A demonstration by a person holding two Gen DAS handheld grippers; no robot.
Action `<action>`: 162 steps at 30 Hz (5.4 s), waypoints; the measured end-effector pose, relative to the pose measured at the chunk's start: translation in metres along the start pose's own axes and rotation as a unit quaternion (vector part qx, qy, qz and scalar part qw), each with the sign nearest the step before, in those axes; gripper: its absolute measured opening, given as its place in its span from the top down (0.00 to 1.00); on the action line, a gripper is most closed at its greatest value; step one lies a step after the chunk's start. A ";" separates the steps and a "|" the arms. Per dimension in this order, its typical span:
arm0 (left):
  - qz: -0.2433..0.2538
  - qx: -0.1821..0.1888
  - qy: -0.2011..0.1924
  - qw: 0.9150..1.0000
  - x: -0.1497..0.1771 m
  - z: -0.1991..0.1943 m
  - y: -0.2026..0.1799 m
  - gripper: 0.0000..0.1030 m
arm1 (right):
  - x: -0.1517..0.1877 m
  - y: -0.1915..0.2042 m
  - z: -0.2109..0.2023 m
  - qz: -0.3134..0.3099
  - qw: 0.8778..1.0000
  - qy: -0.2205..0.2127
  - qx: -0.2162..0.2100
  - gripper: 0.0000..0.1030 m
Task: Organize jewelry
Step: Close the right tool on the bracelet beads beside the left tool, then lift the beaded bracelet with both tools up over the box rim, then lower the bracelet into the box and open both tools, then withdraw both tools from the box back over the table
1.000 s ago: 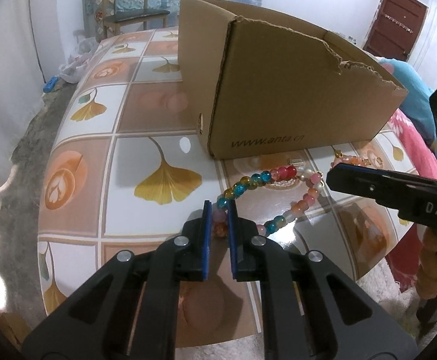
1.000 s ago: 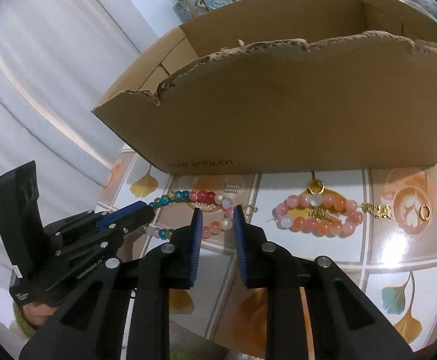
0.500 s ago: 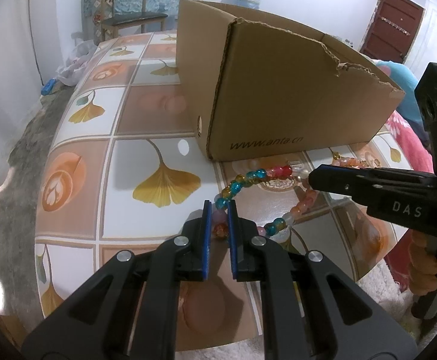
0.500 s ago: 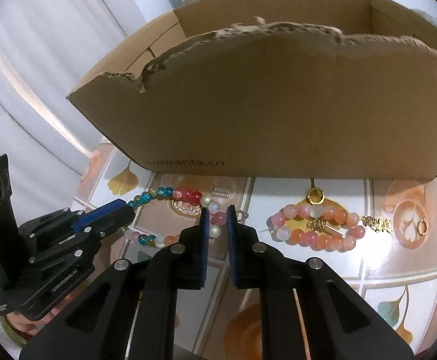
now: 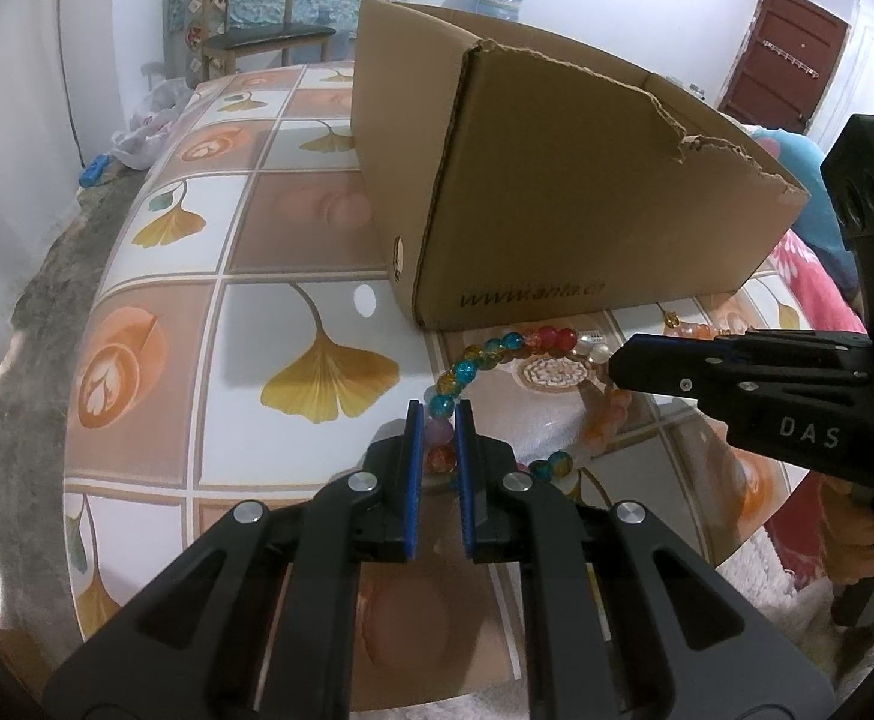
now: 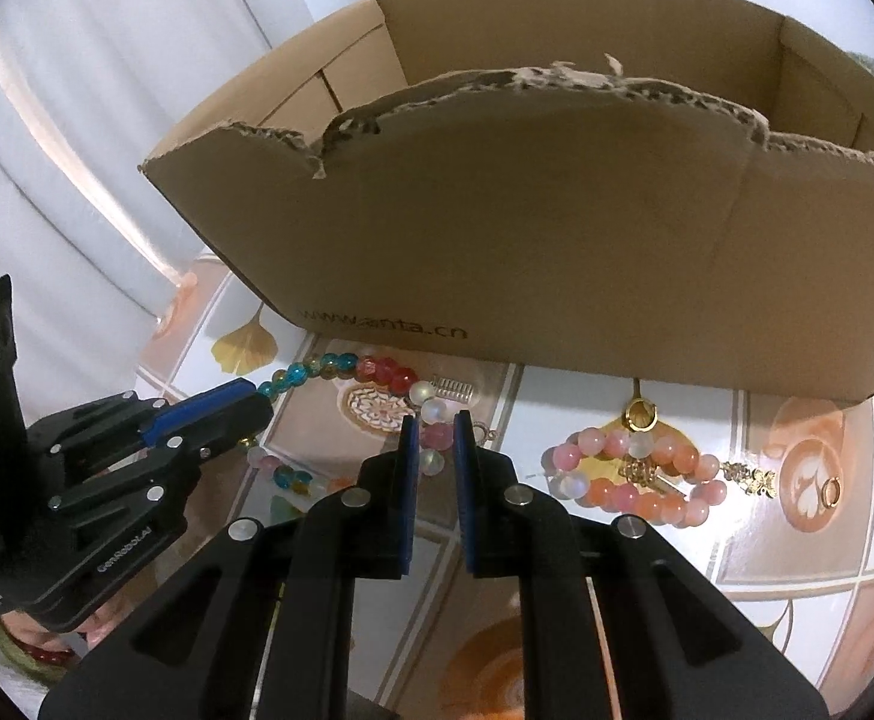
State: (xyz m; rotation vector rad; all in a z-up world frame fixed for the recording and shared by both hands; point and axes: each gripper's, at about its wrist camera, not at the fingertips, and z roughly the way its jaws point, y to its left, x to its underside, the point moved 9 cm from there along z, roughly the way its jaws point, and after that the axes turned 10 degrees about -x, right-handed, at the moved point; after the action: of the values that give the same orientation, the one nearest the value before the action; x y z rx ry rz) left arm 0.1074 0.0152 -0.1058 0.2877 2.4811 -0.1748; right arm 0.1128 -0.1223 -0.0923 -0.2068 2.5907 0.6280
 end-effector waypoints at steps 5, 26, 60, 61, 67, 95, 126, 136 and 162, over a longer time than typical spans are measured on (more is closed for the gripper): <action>-0.003 0.002 -0.003 1.000 0.000 0.001 0.001 0.90 | -0.008 0.005 0.005 -0.009 1.000 0.006 0.002 0.88; -0.010 0.005 -0.019 1.000 0.000 0.000 0.001 0.91 | -0.020 0.072 0.002 -0.096 0.995 -0.011 -0.003 0.97; -0.015 0.018 -0.031 0.999 -0.003 0.005 0.007 0.91 | -0.018 0.026 0.031 -0.123 0.990 0.047 0.052 0.85; -0.015 0.018 -0.032 0.999 -0.004 0.005 0.007 0.91 | -0.018 0.026 0.031 -0.125 0.990 0.048 0.054 0.86; -0.015 0.020 -0.034 0.999 -0.004 0.005 0.007 0.91 | -0.020 0.027 0.034 -0.133 0.988 0.047 0.064 0.90; -0.001 0.000 -0.133 0.991 -0.039 -0.075 0.002 0.91 | -0.013 0.070 -0.074 -0.169 0.982 -0.080 0.035 0.91; 0.245 -0.058 0.019 0.968 -0.186 0.054 -0.047 0.91 | -0.138 -0.044 0.024 -0.008 0.980 0.189 -0.054 0.90; 0.184 -0.041 -0.023 0.982 -0.198 0.007 -0.031 0.56 | -0.152 -0.044 -0.013 -0.002 0.991 0.120 -0.051 0.72; 0.030 -0.048 0.023 0.998 0.004 0.014 -0.021 0.16 | 0.083 -0.045 -0.077 0.012 0.996 0.001 0.093 0.27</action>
State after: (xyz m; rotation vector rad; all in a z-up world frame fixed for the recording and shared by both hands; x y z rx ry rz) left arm 0.1075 -0.0068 -0.1185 0.3275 2.5144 -0.0252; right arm 0.0198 -0.2009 -0.0890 -0.1158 2.6379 0.3920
